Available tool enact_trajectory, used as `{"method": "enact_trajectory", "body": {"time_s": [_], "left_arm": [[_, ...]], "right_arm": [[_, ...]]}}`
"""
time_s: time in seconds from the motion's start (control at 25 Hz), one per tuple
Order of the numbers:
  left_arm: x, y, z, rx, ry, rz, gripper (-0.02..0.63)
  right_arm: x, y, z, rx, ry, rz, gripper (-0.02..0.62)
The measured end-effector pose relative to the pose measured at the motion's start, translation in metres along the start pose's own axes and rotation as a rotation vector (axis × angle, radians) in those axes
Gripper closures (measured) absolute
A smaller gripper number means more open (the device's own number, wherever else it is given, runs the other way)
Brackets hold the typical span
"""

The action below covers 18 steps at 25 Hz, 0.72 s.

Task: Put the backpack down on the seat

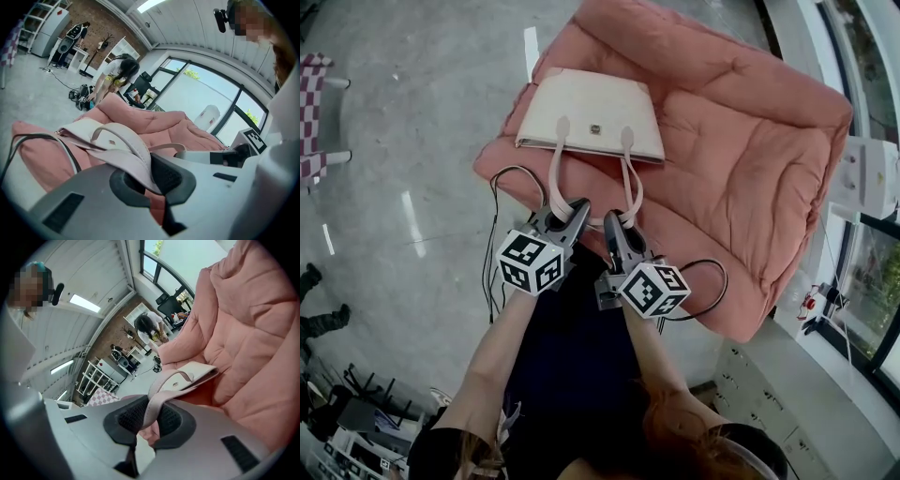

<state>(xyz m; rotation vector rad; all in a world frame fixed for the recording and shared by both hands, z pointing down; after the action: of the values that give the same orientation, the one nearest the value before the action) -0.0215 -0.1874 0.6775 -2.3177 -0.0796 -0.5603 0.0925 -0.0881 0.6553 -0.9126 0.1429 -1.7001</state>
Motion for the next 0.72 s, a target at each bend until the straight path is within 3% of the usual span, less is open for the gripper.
{"method": "enact_trajectory", "body": {"time_s": [0.32, 0.56, 0.72], "left_arm": [[0.002, -0.043, -0.011, -0.031, 0.022, -0.047, 0.588], [0.011, -0.063, -0.02, -0.013, 0.065, -0.074, 0.588], [0.013, -0.064, -0.021, -0.009, 0.074, -0.072, 0.587]], "right_arm": [[0.003, -0.026, 0.011, -0.078, -0.065, -0.036, 0.529], [0.016, -0.035, 0.014, -0.165, -0.18, -0.086, 0.529], [0.019, -0.036, 0.018, -0.141, -0.22, -0.092, 0.529]]}}
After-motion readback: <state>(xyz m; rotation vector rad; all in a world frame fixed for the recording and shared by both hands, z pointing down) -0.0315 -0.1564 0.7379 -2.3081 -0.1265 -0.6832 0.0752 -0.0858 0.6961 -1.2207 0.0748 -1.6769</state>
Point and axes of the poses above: the fingertips, and each gripper's own axes: x forward along the fingers, z to its right, y out of its top, the point moved 8 cm from there along -x, backward along the fingers, and after that the axes turned 1 degree about z, right-handed, at the moved point
